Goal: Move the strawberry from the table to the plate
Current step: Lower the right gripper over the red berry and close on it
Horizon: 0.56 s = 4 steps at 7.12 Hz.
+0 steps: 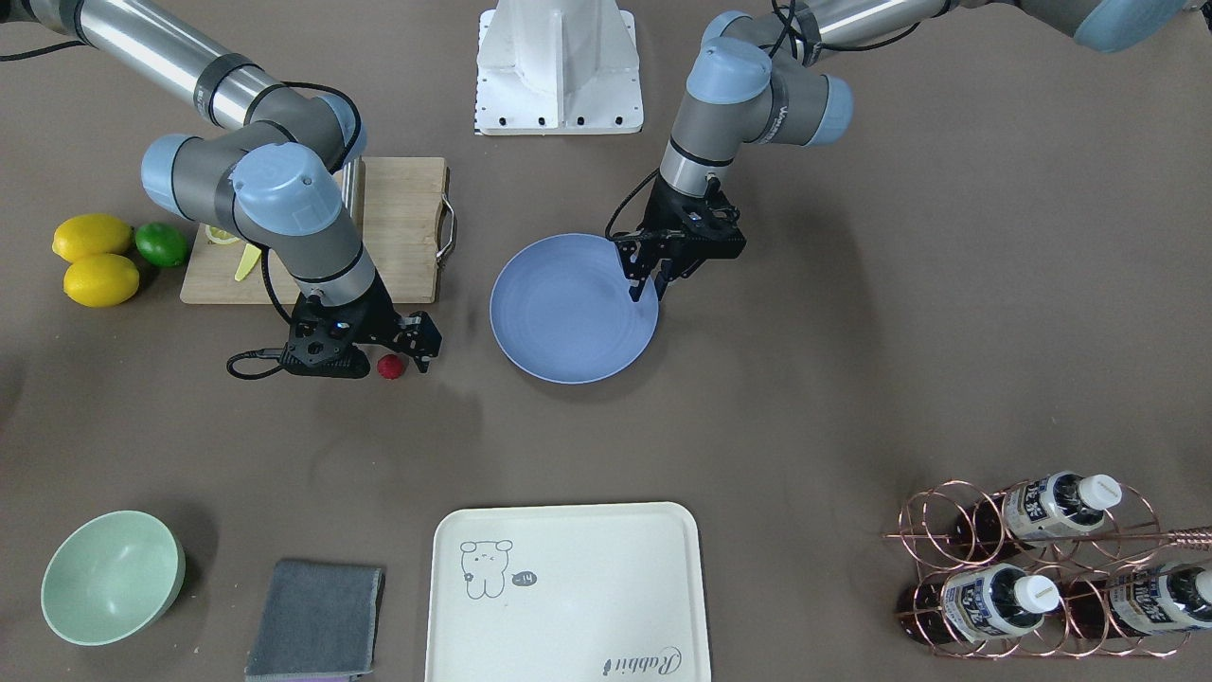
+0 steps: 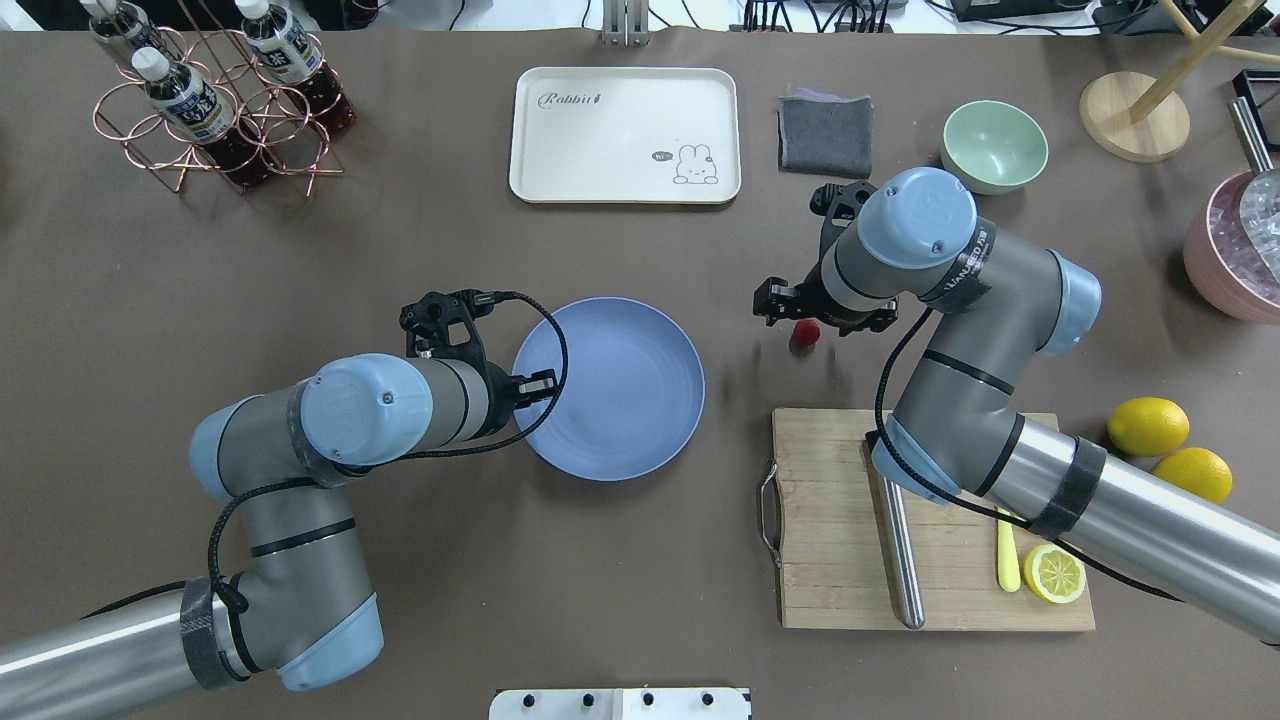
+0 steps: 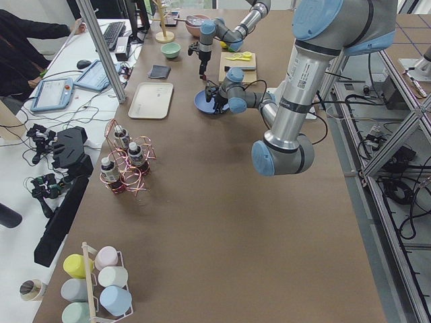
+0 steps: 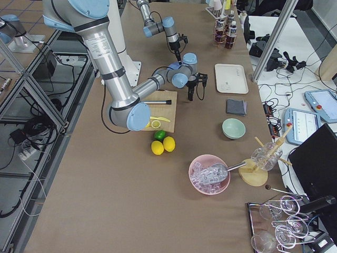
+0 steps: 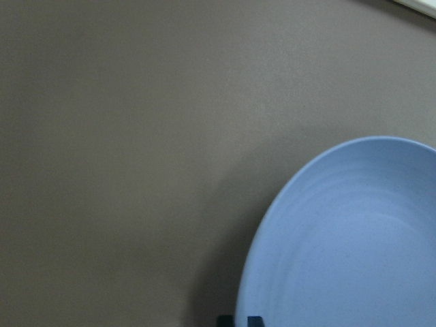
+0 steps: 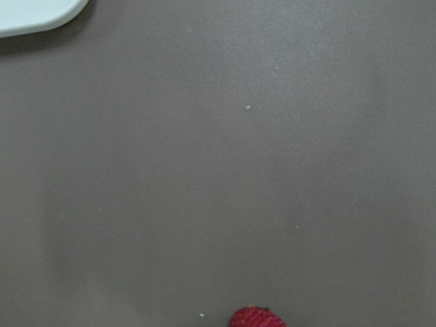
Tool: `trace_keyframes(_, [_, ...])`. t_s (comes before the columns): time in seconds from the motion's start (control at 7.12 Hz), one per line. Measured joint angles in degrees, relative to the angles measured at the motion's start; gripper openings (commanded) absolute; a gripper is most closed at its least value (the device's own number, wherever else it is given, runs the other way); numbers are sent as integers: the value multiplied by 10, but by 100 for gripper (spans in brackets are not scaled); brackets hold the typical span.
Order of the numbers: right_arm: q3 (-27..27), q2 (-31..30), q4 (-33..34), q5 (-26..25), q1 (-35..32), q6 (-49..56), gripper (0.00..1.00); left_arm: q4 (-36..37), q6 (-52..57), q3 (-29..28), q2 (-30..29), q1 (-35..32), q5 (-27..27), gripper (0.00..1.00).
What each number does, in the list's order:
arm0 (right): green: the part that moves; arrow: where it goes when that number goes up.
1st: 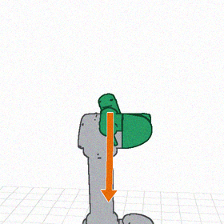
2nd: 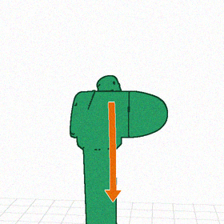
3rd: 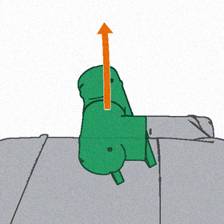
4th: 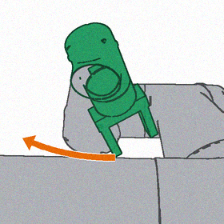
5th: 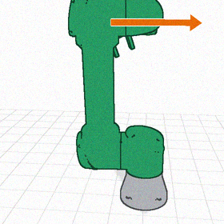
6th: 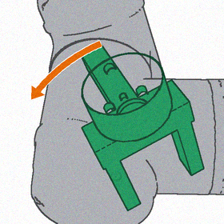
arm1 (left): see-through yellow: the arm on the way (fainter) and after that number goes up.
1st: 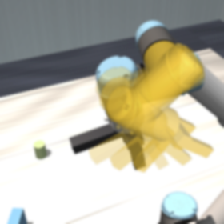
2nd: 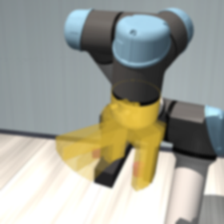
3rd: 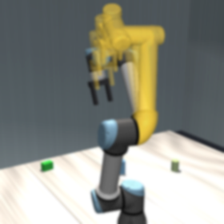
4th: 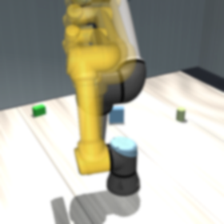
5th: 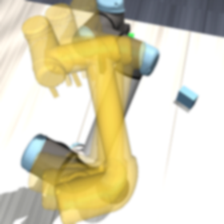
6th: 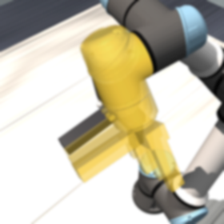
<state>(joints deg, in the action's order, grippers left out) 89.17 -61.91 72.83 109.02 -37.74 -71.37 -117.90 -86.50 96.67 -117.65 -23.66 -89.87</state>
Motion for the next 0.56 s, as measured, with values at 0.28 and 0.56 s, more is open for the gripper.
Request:
trace_keyframes(0.28, [0,-4,1,-5,5,-2,0,-5,2,3,-1,0,6,98])
trace_keyframes(0.56, [0,-4,3,-6,4,-1,0,-7,3,10,0,-6,10,98])
